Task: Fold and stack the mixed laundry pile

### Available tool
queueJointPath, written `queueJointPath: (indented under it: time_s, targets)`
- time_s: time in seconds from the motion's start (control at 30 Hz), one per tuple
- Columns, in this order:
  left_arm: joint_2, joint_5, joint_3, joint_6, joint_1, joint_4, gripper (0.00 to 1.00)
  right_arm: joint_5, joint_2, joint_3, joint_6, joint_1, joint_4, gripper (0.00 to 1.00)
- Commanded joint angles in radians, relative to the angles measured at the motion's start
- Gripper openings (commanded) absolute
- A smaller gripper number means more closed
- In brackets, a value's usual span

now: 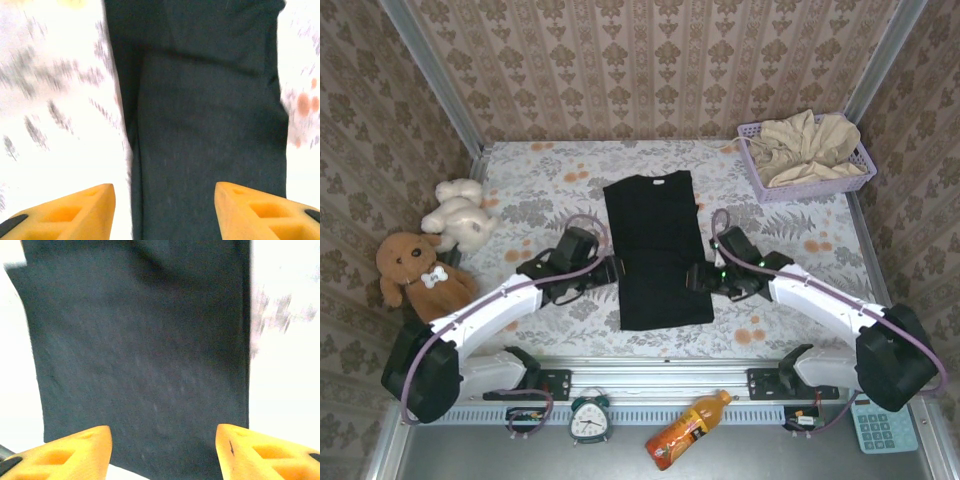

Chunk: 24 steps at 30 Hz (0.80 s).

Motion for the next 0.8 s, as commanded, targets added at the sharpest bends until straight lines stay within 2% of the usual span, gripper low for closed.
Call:
queueJointPath:
  time_s: [0.0,0.2,0.4,0.53,0.63,0.77]
  targets:
    - [0.059,-0.052,0.037,0.123,0.043,0.084,0.58,0.064,0.067,0.086,-0.109,-0.08,-0.021,0.62]
    - [0.221,-0.069,0.086,0.216,0.077,0.236,0.58,0.103,0.296,0.215,-0.2,-0.167,0.06,0.61]
    - [0.345,-0.018,0.104,0.246,0.104,0.332,0.55,-0.022,0.477,0.279,-0.188,-0.174,0.168,0.54]
    - [0.413,0.041,0.124,0.248,0.113,0.396,0.53,-0.073,0.534,0.284,-0.165,-0.17,0.215,0.5]
    - [0.472,0.08,0.148,0.244,0.113,0.428,0.49,-0.086,0.561,0.288,-0.154,-0.162,0.233,0.45]
    - [0.525,0.122,0.168,0.223,0.113,0.446,0.36,-0.098,0.572,0.288,-0.14,-0.162,0.247,0.29]
